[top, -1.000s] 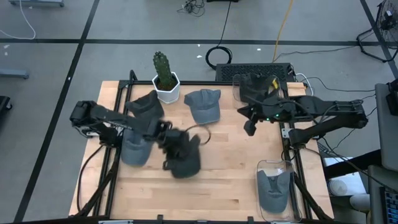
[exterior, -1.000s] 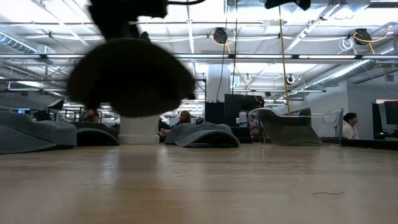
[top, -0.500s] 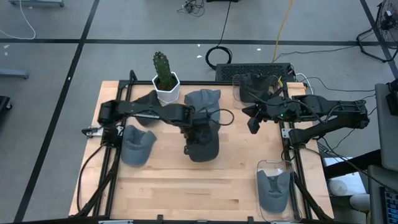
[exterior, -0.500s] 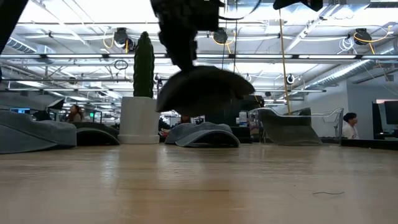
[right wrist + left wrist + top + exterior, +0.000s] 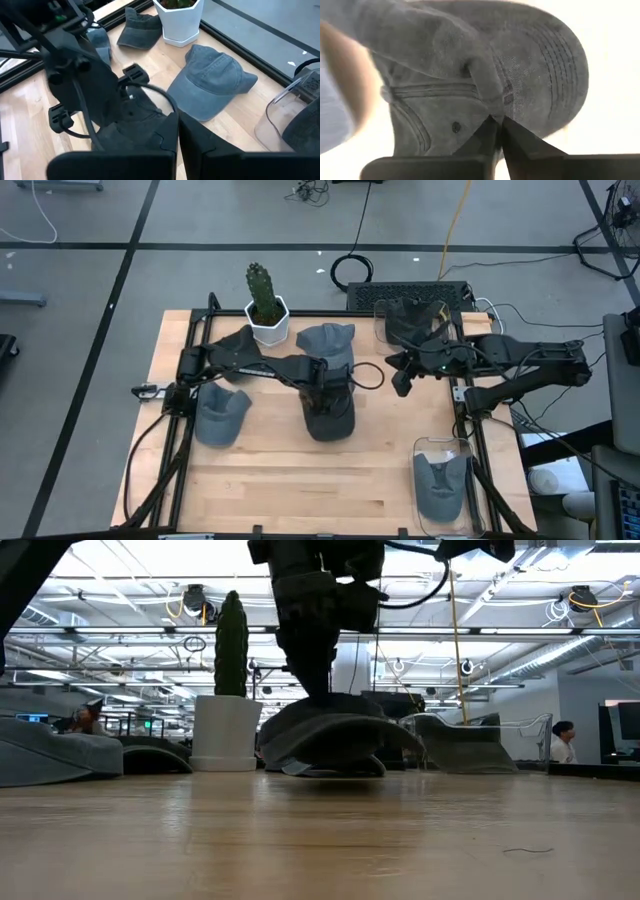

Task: Pick & Place hat
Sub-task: Put the bottom black cap into the top transparent bin

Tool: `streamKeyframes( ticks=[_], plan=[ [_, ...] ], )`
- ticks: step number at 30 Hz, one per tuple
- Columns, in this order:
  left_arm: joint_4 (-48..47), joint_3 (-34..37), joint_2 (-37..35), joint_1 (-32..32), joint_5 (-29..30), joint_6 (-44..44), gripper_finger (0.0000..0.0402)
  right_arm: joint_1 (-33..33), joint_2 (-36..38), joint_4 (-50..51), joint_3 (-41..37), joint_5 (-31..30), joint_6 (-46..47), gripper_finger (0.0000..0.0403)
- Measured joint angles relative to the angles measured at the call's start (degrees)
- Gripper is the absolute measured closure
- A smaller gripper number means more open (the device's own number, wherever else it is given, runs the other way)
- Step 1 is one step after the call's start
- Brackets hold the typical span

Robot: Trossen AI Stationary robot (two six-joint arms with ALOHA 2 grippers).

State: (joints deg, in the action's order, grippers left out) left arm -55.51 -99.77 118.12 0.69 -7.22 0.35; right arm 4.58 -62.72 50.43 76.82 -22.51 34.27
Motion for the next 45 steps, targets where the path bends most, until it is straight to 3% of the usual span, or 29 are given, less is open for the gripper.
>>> streamKeyframes(
  ticks=[10, 16, 24, 30, 36, 39, 45],
  plan=[
    [-1.99, -0.04, -2.00, 0.08, 3.71, 4.37, 0.0215, 0.02, -1.63, -3.89, 0.00, 3.29, -1.65, 0.0399],
    [-10.82, -0.04, -7.38, 1.09, 6.68, 11.24, 0.0176, 0.04, -2.48, -9.23, 0.02, 4.87, -7.63, 0.0399],
    [-11.75, -0.04, -22.23, -2.05, 16.44, 13.17, 0.0199, -0.13, -5.91, -17.66, 0.04, 5.42, -8.18, 0.0399],
    [-8.40, -0.04, -33.80, -4.33, 15.85, 9.45, 0.0243, -0.67, -10.80, -25.69, 0.04, 13.51, -10.51, 0.0398],
    [-6.47, 0.28, -42.20, -4.63, 18.38, 12.26, 0.0282, -2.18, -16.50, -34.00, 0.04, 22.10, -11.19, 0.0398],
    [-4.15, 3.80, -45.82, -5.00, 19.76, 13.66, 0.0298, -2.99, -18.88, -36.70, 0.61, 25.55, -11.20, 0.0398],
    [3.53, 17.53, -54.27, -5.70, 19.69, 17.75, 0.0309, -4.22, -25.06, -34.40, 9.52, 27.37, -14.62, 0.0398]
  ],
)
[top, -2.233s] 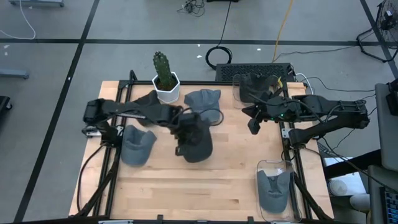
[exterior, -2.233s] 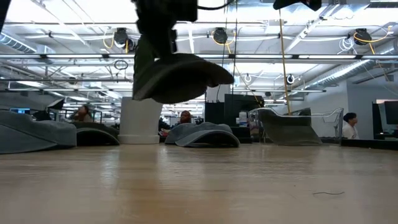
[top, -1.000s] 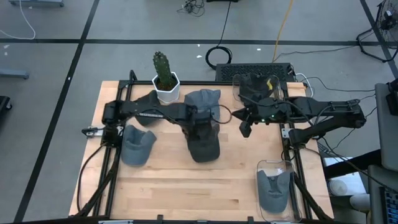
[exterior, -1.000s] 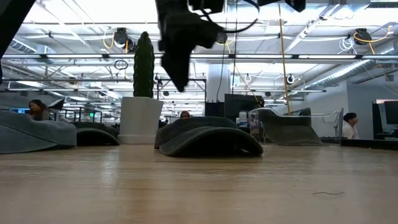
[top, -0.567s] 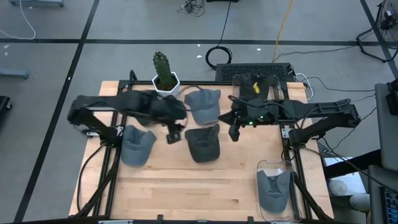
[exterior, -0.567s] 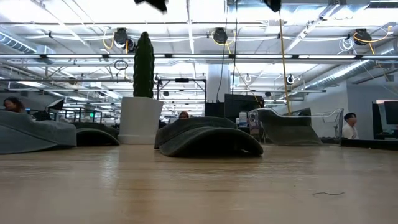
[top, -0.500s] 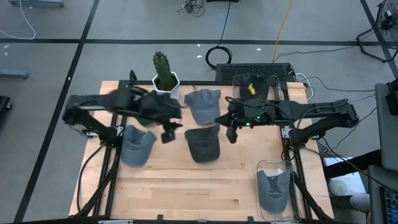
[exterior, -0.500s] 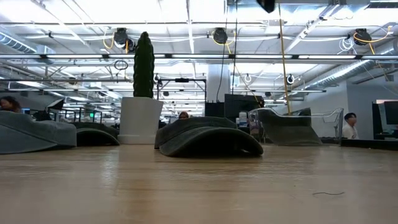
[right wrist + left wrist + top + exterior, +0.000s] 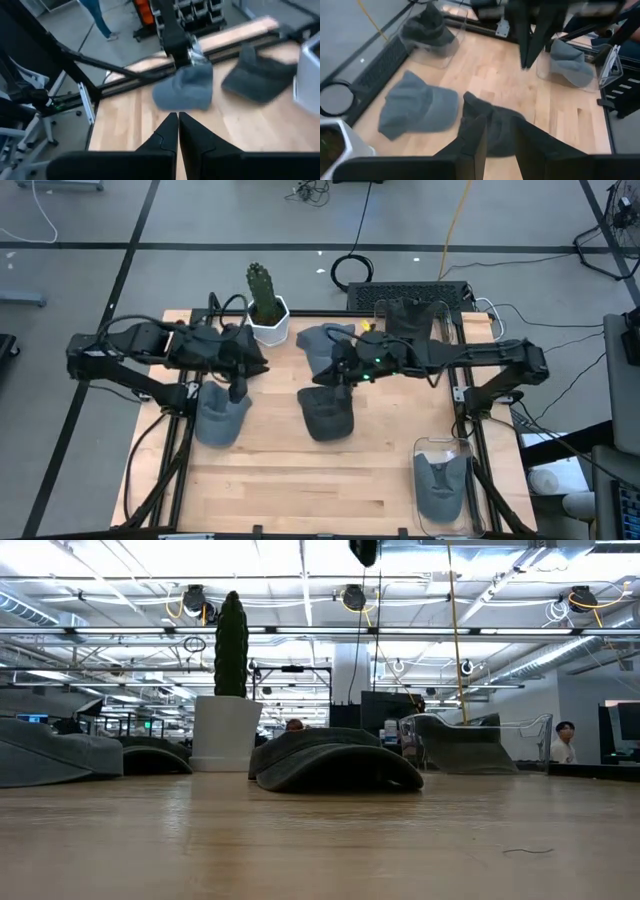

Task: Pick & Place hat
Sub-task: Put the bottom black cap into the top transparent bin

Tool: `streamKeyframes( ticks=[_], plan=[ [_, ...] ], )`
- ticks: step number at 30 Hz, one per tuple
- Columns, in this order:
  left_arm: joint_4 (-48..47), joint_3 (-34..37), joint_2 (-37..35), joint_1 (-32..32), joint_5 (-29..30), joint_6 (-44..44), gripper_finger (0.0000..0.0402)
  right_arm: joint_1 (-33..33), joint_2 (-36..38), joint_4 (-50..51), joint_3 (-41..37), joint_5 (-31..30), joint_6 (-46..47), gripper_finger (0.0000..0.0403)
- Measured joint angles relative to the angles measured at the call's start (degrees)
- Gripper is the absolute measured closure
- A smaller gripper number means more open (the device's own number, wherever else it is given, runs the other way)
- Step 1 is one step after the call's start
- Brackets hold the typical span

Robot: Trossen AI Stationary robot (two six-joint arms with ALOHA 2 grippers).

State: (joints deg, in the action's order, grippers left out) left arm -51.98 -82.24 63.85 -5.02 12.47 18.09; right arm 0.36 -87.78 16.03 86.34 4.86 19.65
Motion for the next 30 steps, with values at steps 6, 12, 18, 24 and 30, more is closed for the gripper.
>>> streamKeyframes(
  ticks=[6, 12, 18, 24, 30],
  plan=[
    [8.38, 11.10, -8.97, -0.49, 0.19, 6.16, 0.0309, -0.35, -5.74, 7.90, 8.25, 1.83, -4.29, 0.0398],
    [15.43, 18.70, -17.01, -2.61, 4.51, 10.23, 0.0309, -0.86, -10.31, 10.69, 10.40, 4.23, -7.48, 0.0388],
    [19.15, 22.68, -19.73, -4.42, 5.64, 13.80, 0.0309, -1.55, -15.98, 12.63, 10.30, 8.80, -7.30, 0.0328],
    [19.08, 23.91, -19.19, -6.76, 5.64, 16.72, 0.0309, -1.49, -20.00, 11.59, 10.33, 8.49, -9.28, 0.0277],
    [18.70, 23.97, -18.75, -9.59, 5.62, 18.06, 0.0309, -1.91, -24.55, 14.13, 10.35, 8.49, -15.69, 0.0269]
  ],
)
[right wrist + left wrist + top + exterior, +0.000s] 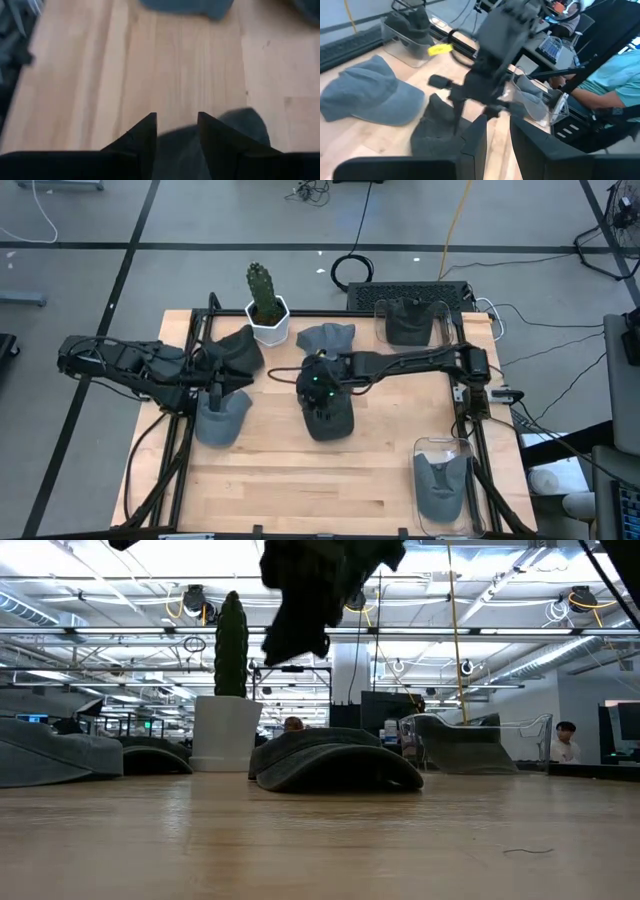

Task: Pick & Place hat
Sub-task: Put the bottom black cap into the top transparent bin

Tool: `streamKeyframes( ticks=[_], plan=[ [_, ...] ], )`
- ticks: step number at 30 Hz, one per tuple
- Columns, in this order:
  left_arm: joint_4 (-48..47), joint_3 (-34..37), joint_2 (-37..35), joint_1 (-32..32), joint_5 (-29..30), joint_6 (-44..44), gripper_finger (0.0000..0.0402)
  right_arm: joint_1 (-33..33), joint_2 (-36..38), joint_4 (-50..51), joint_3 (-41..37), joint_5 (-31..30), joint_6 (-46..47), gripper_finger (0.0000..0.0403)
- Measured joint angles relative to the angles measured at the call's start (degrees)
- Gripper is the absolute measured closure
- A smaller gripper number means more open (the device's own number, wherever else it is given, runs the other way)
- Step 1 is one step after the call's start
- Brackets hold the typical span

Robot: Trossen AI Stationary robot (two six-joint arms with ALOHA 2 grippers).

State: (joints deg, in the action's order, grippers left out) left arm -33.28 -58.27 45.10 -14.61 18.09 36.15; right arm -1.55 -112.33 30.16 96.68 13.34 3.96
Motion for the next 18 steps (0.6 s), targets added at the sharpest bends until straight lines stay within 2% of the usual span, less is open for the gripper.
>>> streamKeyframes(
  ticks=[9, 14, 18],
  plan=[
    [-1.49, 0.00, -0.15, -3.94, 0.02, 0.54, 0.0309, -1.54, -1.29, 9.78, 0.00, 0.09, -6.04, 0.0268],
    [3.46, -0.01, -0.55, -3.94, 0.04, -0.89, 0.0309, -2.61, -1.29, 11.94, 0.00, 0.42, -6.62, 0.0265],
    [7.37, -0.01, -0.63, -3.94, 0.00, -3.41, 0.0309, -2.65, -1.29, 12.32, -0.04, 0.39, -6.63, 0.0245]
  ],
)
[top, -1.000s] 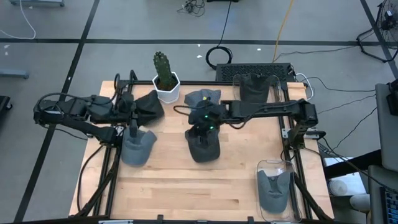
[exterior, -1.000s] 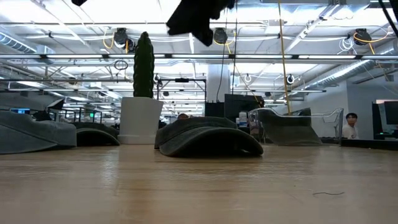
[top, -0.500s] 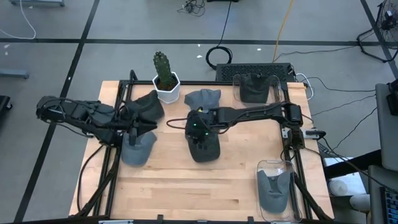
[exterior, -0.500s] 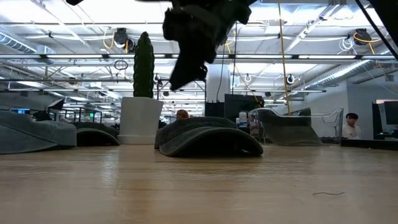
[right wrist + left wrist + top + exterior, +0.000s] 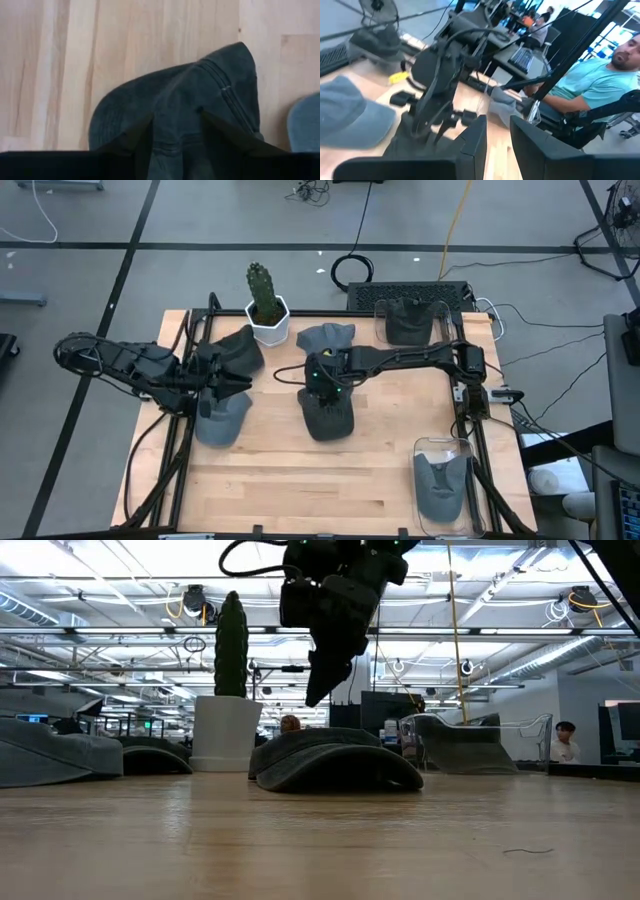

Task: Pick & Place hat
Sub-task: Put the bottom black cap into the top transparent bin

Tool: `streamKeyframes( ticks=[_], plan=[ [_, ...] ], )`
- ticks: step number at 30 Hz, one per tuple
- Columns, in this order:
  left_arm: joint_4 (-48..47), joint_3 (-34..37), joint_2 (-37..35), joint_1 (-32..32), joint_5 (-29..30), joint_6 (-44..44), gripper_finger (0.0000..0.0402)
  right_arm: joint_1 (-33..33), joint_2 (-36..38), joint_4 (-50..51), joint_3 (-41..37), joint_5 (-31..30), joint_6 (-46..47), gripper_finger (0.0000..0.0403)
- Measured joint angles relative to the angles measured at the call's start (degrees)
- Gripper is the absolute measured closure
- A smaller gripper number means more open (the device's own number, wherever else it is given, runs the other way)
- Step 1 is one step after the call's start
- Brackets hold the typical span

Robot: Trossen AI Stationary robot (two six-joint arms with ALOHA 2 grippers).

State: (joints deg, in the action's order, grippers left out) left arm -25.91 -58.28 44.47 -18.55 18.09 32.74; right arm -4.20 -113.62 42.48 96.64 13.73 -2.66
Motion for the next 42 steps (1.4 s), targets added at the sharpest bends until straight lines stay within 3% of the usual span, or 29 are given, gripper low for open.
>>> streamKeyframes(
  ticks=[7, 14, 22, 25, 30, 35, 42],
  plan=[
    [0.29, 0.00, 0.17, 0.00, -0.04, -2.02, 0.0309, 0.14, 0.09, -0.94, -3.59, -0.12, 3.66, 0.0198],
    [0.02, 0.02, 0.15, 0.00, -1.84, -2.09, 0.0309, 0.87, 0.05, -4.85, -8.54, -0.19, 6.46, 0.0208],
    [-0.02, 0.00, 0.15, 0.04, 1.87, 0.00, 0.0309, 0.91, 0.04, -7.11, -11.07, 0.07, 5.17, 0.0256],
    [-0.05, 0.00, 0.15, 0.02, 2.70, 0.62, 0.0309, 0.95, 0.04, -7.12, -11.32, 0.71, 4.97, 0.0297],
    [-0.25, 0.00, 0.15, 0.03, 4.12, 0.80, 0.0309, 0.95, 0.04, -7.12, -11.41, 7.86, 3.80, 0.0388],
    [-1.81, 0.00, 0.15, 0.03, 6.23, 4.10, 0.0309, 1.01, 1.79, -5.05, -11.51, 8.82, 3.50, 0.0391],
    [-1.51, 0.00, 0.15, 0.02, 8.70, 5.45, 0.0309, 1.00, 11.37, -3.21, -11.47, 5.63, 0.76, 0.0399]
  ],
)
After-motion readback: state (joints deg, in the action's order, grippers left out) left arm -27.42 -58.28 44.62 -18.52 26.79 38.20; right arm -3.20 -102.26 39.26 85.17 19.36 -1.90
